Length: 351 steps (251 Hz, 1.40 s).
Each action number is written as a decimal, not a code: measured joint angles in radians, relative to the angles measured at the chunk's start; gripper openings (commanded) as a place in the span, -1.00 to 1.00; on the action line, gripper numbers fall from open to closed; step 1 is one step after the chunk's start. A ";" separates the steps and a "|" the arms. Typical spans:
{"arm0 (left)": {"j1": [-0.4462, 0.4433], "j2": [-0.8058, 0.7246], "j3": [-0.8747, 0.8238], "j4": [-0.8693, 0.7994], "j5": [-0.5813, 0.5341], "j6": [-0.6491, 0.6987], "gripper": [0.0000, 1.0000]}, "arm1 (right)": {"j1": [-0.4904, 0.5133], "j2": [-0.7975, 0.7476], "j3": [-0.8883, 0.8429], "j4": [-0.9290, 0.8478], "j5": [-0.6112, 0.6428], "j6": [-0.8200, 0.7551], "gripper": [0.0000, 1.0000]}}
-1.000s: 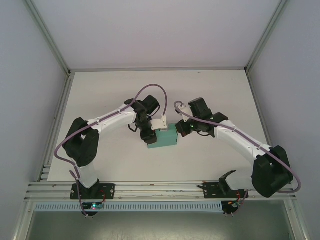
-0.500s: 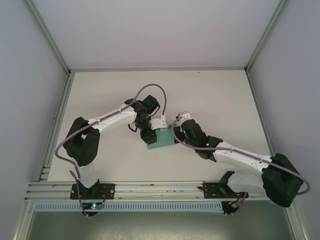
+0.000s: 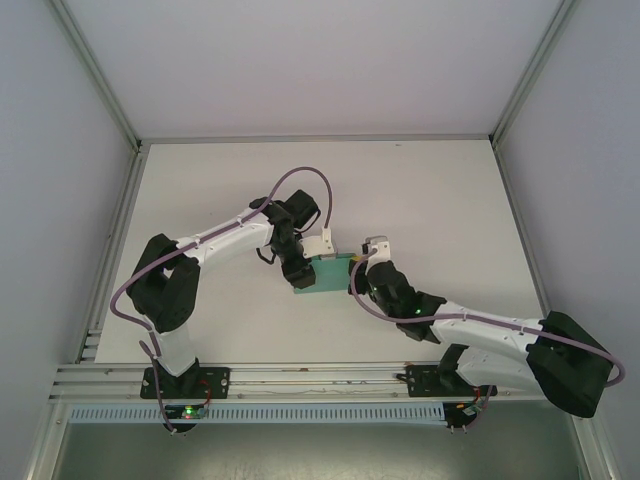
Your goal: Assemble paper box
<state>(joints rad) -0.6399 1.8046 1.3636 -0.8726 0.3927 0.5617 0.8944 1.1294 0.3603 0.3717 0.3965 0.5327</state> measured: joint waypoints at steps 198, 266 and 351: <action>-0.002 0.002 -0.006 0.039 0.023 -0.018 0.05 | -0.027 0.007 0.069 -0.148 0.030 0.052 -1.00; -0.002 0.002 -0.006 0.057 0.021 -0.024 0.07 | -0.014 0.065 0.030 -0.002 0.108 -0.021 -1.00; -0.001 -0.019 -0.028 0.090 -0.014 -0.106 0.78 | 0.054 0.129 0.088 -0.042 0.210 -0.032 -1.00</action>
<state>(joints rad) -0.6411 1.7851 1.3354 -0.7822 0.3790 0.4561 0.9482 1.2587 0.4480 0.3294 0.6067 0.5007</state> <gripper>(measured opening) 0.835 0.057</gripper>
